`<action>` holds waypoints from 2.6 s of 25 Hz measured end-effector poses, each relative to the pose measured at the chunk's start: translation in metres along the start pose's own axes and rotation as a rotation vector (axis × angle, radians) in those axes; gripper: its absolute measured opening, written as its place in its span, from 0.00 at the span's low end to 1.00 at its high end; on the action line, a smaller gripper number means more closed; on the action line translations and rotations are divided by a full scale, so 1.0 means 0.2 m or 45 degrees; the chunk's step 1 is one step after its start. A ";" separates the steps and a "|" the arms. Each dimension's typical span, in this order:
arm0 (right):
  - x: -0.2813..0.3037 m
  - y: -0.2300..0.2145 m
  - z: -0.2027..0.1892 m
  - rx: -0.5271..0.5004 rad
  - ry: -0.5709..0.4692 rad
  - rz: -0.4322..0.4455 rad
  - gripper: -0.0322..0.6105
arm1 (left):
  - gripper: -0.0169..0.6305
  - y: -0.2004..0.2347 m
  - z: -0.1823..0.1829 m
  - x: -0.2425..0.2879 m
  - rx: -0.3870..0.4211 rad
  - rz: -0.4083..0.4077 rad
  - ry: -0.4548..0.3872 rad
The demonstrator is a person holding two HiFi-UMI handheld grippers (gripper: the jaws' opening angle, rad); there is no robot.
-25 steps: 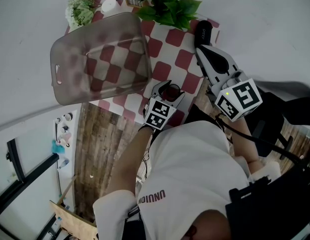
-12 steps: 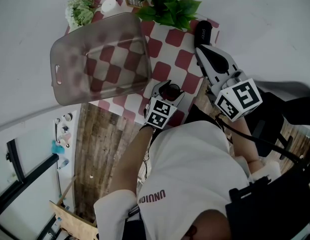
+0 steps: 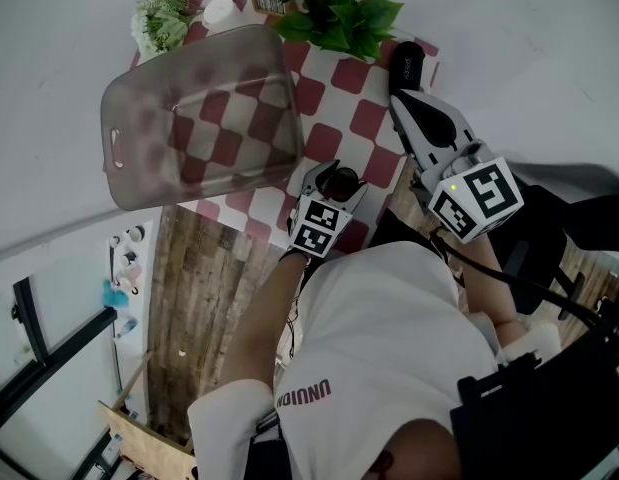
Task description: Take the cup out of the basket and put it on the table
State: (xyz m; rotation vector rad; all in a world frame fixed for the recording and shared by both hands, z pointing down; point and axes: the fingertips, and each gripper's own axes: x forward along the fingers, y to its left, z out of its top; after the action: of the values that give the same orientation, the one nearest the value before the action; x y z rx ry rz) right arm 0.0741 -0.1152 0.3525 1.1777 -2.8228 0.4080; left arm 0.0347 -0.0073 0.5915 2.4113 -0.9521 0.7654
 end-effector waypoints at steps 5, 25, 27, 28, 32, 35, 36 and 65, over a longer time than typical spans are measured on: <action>0.00 0.00 0.00 -0.007 0.001 0.003 0.08 | 0.47 0.01 0.01 -0.01 0.000 0.013 -0.011; 0.00 0.06 0.00 -0.046 0.013 0.018 0.08 | 0.37 -0.08 0.44 -0.22 0.236 0.089 -0.370; 0.00 0.08 0.00 -0.064 0.018 0.022 0.08 | 0.34 -0.10 0.52 -0.27 0.266 0.100 -0.427; 0.00 0.08 0.00 -0.077 0.018 0.022 0.08 | 0.30 -0.10 0.55 -0.29 0.283 0.107 -0.455; 0.00 0.11 0.01 -0.106 0.009 0.018 0.08 | 0.13 -0.12 0.67 -0.36 0.324 0.124 -0.554; 0.00 0.12 0.02 -0.120 0.008 0.028 0.08 | 0.05 -0.13 0.73 -0.40 0.319 0.128 -0.609; 0.00 0.12 0.02 -0.126 0.009 0.031 0.08 | 0.05 -0.13 0.75 -0.41 0.321 0.128 -0.623; 0.03 0.16 0.01 -0.179 0.041 0.056 0.08 | 0.04 -0.10 0.77 -0.44 0.254 0.121 -0.624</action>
State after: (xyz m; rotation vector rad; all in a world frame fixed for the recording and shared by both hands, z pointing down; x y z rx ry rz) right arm 0.0465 -0.0981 0.3439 1.0743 -2.8011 0.2239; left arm 0.0464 -0.0392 0.4158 2.8141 -1.2281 0.3081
